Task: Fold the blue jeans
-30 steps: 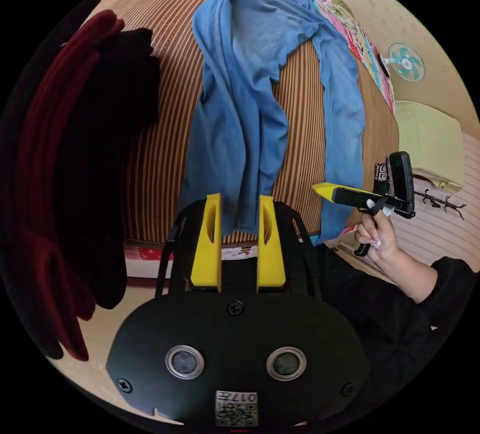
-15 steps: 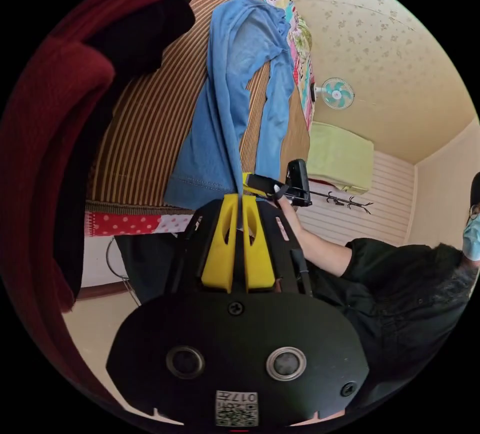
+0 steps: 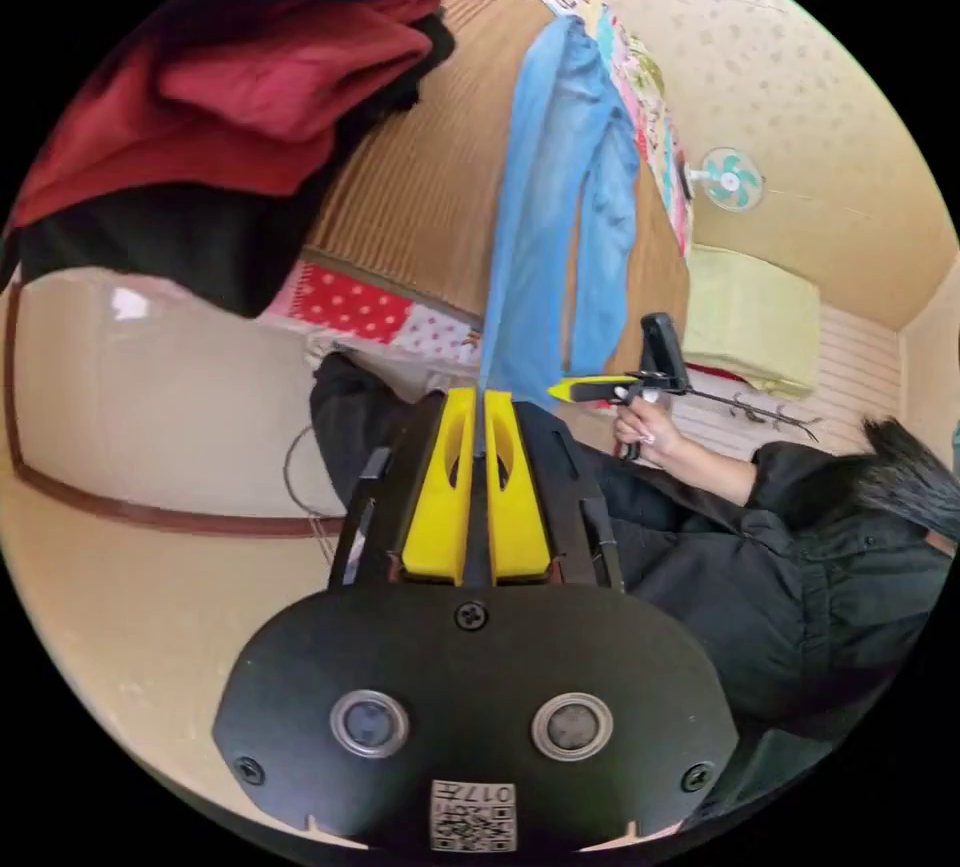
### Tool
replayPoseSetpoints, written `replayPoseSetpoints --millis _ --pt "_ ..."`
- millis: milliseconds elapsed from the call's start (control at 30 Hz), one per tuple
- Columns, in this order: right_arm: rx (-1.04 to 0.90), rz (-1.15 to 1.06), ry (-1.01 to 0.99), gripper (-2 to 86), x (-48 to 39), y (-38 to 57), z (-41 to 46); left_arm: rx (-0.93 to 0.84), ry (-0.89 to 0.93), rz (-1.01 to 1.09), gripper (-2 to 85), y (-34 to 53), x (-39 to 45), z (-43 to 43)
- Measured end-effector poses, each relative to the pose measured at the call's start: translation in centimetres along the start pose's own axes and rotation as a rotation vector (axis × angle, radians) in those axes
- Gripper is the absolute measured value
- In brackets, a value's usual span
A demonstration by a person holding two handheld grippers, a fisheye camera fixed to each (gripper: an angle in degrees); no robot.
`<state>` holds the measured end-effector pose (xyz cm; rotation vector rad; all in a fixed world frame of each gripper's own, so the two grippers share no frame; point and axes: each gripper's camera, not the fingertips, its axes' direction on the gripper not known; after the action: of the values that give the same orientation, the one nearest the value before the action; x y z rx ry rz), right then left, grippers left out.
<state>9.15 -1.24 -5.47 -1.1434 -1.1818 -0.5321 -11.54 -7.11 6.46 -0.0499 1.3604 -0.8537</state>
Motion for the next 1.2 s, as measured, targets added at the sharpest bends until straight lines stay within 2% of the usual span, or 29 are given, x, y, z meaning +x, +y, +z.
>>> replayPoseSetpoints --millis 67,133,200,300,333,433,500,600,667,767,833,933,1033,1067,1133,1200 --pt "-0.038 0.006 -0.039 2.6 1.1 1.3 -0.1 0.103 -0.155 -0.211 0.8 1.5 -2.8 0.3" --pt "-0.004 0.0 -0.099 3.1 2.2 4.1 -2.8 0.184 -0.165 -0.366 2.5 2.8 -4.0 0.7" --pt "0.07 0.014 -0.087 3.5 3.5 7.1 -6.7 0.277 -0.145 -0.41 4.5 3.9 -3.1 1.3" --pt "0.268 0.089 0.089 4.3 6.8 12.9 -14.9 0.265 -0.151 -0.291 6.4 3.0 1.8 4.4" --pt "0.369 0.15 0.181 4.9 8.4 15.3 -18.2 0.204 -0.102 -0.174 7.1 1.7 4.4 6.7" --pt "0.548 0.245 0.244 7.2 11.9 18.9 -23.8 0.0 0.011 0.079 8.3 -2.4 10.4 14.2" --pt "0.517 0.224 0.24 7.4 13.2 18.3 -24.1 -0.074 -0.012 0.162 8.7 -4.6 13.1 18.3" --pt "0.398 0.199 0.35 5.8 13.7 16.4 -22.1 -0.255 -0.072 0.232 9.6 -8.4 15.5 24.7" --pt "0.395 0.177 0.302 4.5 13.4 16.8 -22.0 -0.396 -0.152 0.275 7.7 -10.4 16.4 28.6" --pt "0.432 0.177 0.159 3.5 13.1 21.2 -22.9 -0.493 -0.229 0.312 0.7 -11.0 16.7 30.3" --pt "0.467 0.224 0.149 3.2 13.7 27.2 -22.9 -0.507 -0.233 0.302 -0.2 -10.4 16.3 30.2" --pt "0.428 0.337 0.158 2.9 16.1 34.0 -20.4 -0.519 -0.126 0.251 -0.1 -8.6 15.4 29.9" --pt "0.466 0.481 -0.028 2.9 18.5 38.5 -18.1 -0.474 -0.182 0.118 3.5 -6.9 14.3 29.0" --pt "0.468 0.481 -0.042 2.9 18.4 39.1 -17.9 -0.434 -0.16 0.083 8.2 -6.4 14.5 28.1" --pt "0.488 0.439 -0.01 2.9 16.4 40.8 -18.0 -0.38 -0.111 0.057 11.6 -5.9 15.7 26.8" --pt "0.514 0.358 0.005 2.9 13.8 41.8 -18.8 -0.348 -0.08 0.119 12.3 -5.9 18.7 26.1"
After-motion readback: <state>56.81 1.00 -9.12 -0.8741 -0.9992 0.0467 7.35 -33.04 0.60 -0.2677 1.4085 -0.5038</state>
